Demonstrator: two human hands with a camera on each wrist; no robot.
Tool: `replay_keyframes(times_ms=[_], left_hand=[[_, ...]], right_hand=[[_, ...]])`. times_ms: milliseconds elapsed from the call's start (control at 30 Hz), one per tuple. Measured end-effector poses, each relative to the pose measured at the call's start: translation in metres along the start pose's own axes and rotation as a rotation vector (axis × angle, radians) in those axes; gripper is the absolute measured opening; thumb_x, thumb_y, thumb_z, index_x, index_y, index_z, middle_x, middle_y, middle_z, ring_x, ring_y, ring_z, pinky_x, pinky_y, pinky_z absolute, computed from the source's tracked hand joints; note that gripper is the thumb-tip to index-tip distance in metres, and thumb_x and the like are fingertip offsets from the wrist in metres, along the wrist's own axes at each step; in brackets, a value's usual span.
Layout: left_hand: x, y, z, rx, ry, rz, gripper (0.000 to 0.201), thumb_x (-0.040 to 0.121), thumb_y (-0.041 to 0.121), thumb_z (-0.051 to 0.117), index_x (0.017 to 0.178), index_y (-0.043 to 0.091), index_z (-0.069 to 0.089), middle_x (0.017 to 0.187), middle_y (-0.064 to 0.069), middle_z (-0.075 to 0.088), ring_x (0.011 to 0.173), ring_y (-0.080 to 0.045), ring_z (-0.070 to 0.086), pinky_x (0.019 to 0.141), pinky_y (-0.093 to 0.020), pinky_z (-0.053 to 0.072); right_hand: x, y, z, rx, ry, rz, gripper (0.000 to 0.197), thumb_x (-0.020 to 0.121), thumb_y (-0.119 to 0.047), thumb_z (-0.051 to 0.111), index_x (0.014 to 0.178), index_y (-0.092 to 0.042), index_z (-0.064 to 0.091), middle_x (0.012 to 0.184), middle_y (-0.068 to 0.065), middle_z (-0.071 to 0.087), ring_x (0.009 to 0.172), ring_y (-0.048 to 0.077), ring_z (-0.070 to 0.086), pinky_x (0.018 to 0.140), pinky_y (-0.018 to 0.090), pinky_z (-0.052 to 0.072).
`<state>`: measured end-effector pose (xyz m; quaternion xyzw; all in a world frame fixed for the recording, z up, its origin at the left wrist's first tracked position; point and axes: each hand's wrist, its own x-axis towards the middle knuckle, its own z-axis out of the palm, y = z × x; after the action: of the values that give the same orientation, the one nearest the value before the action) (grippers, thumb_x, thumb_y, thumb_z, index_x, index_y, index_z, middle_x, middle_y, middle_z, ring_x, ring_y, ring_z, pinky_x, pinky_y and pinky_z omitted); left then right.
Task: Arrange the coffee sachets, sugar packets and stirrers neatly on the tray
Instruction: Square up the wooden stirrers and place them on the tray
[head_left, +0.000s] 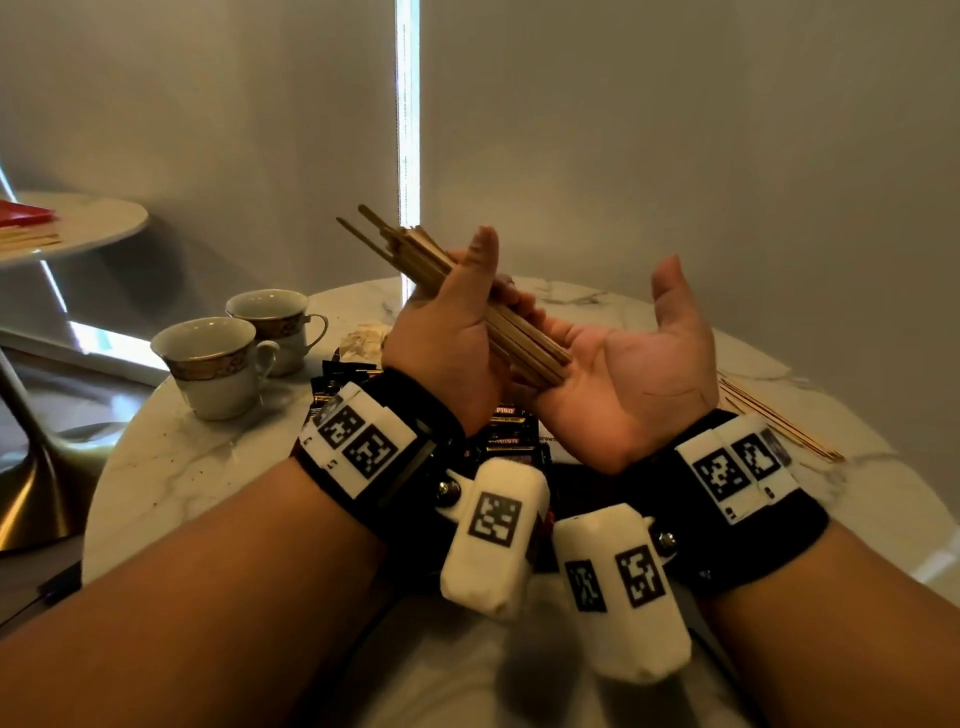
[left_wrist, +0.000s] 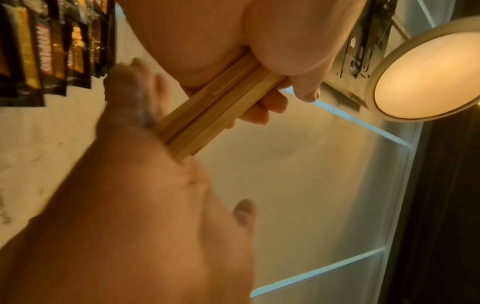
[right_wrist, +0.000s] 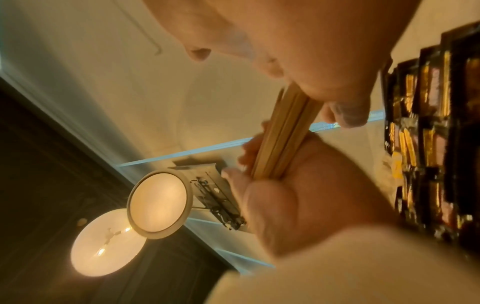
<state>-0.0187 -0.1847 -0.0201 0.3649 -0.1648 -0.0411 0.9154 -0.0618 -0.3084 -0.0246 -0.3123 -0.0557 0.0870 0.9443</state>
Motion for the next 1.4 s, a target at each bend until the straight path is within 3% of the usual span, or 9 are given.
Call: replay_keyframes(times_ms=[233,300,433,567,700,833,1067,1233,1400], left_hand=[[-0.008,0.0,0.008,0.142,-0.071,-0.071,0.029,0.089,0.031,0.07,0.069,0.017,0.054,0.061,-0.001,0.047,0.056,-0.017,0.052,0.055,-0.036,0.049],[-0.006,0.006,0.003,0.303,-0.135,-0.095,0.029,0.097,0.03,0.064,0.073,0.018,0.052,0.059,0.001,0.045,0.052,-0.016,0.047,0.056,-0.035,0.046],[-0.015,0.021,0.001,0.788,-0.359,-0.31,0.025,0.096,0.033,0.064,0.08,0.016,0.054,0.054,0.004,0.05,0.048,-0.015,0.047,0.054,-0.034,0.047],[-0.024,0.023,0.008,1.213,-0.566,-0.412,0.021,0.093,0.039,0.066,0.086,0.019,0.061,0.052,0.007,0.057,0.046,-0.013,0.054,0.049,-0.028,0.051],[-0.024,0.023,0.013,1.197,-0.503,-0.362,0.025,0.089,0.034,0.072,0.11,0.027,0.061,0.065,0.005,0.065,0.051,-0.011,0.058,0.05,-0.025,0.051],[-0.022,0.024,0.012,1.253,-0.512,-0.237,0.035,0.092,0.033,0.068,0.123,0.028,0.054,0.09,-0.002,0.068,0.064,-0.012,0.065,0.061,-0.03,0.059],[-0.023,0.023,0.01,1.313,-0.526,-0.177,0.013,0.1,0.033,0.055,0.112,0.03,0.056,0.074,0.005,0.06,0.046,0.0,0.052,0.049,-0.022,0.046],[-0.021,0.026,0.008,1.276,-0.524,-0.235,0.014,0.1,0.03,0.057,0.113,0.033,0.057,0.077,0.004,0.063,0.051,-0.005,0.054,0.05,-0.023,0.05],[-0.023,0.023,0.008,1.346,-0.561,-0.224,0.015,0.098,0.033,0.059,0.111,0.04,0.056,0.061,0.016,0.062,0.047,0.001,0.053,0.049,-0.019,0.046]], right_hand=[[-0.005,-0.002,0.005,-0.15,0.055,-0.002,0.106,0.076,-0.075,0.057,0.144,0.004,0.042,0.153,0.025,0.038,0.137,0.044,0.043,0.113,0.06,0.033],[-0.008,-0.012,0.005,-0.472,0.219,-0.085,0.091,0.075,-0.074,0.056,0.134,-0.004,0.055,0.127,0.019,0.062,0.118,0.034,0.058,0.098,0.049,0.047],[-0.016,-0.025,0.011,-0.918,0.273,-0.297,0.06,0.073,-0.066,0.062,0.107,-0.018,0.07,0.073,-0.004,0.049,0.069,0.015,0.042,0.063,0.032,0.036],[-0.022,-0.021,0.013,-1.229,0.218,-0.281,0.049,0.068,-0.056,0.08,0.098,-0.019,0.067,0.079,-0.003,0.073,0.083,0.022,0.071,0.078,0.038,0.056],[-0.017,-0.02,0.01,-1.166,0.297,-0.358,0.021,0.08,-0.036,0.077,0.082,-0.018,0.067,0.084,0.014,0.074,0.085,0.034,0.073,0.084,0.055,0.058],[-0.01,-0.019,0.005,-0.963,0.378,-0.347,0.059,0.063,-0.049,0.076,0.097,-0.001,0.066,0.105,0.04,0.06,0.09,0.059,0.06,0.088,0.066,0.051],[-0.011,-0.029,-0.001,-1.097,0.436,-0.325,0.057,0.074,-0.069,0.069,0.09,-0.014,0.063,0.075,0.007,0.057,0.067,0.022,0.046,0.058,0.035,0.04],[-0.017,-0.059,-0.001,-0.916,0.627,-0.57,0.063,0.09,-0.074,0.033,0.117,-0.023,0.059,0.114,-0.001,0.066,0.108,0.019,0.063,0.086,0.039,0.052],[-0.014,-0.031,0.002,-1.191,0.283,-0.433,0.069,0.077,-0.083,0.03,0.108,-0.033,0.067,0.112,-0.004,0.072,0.113,0.016,0.065,0.101,0.047,0.048]])
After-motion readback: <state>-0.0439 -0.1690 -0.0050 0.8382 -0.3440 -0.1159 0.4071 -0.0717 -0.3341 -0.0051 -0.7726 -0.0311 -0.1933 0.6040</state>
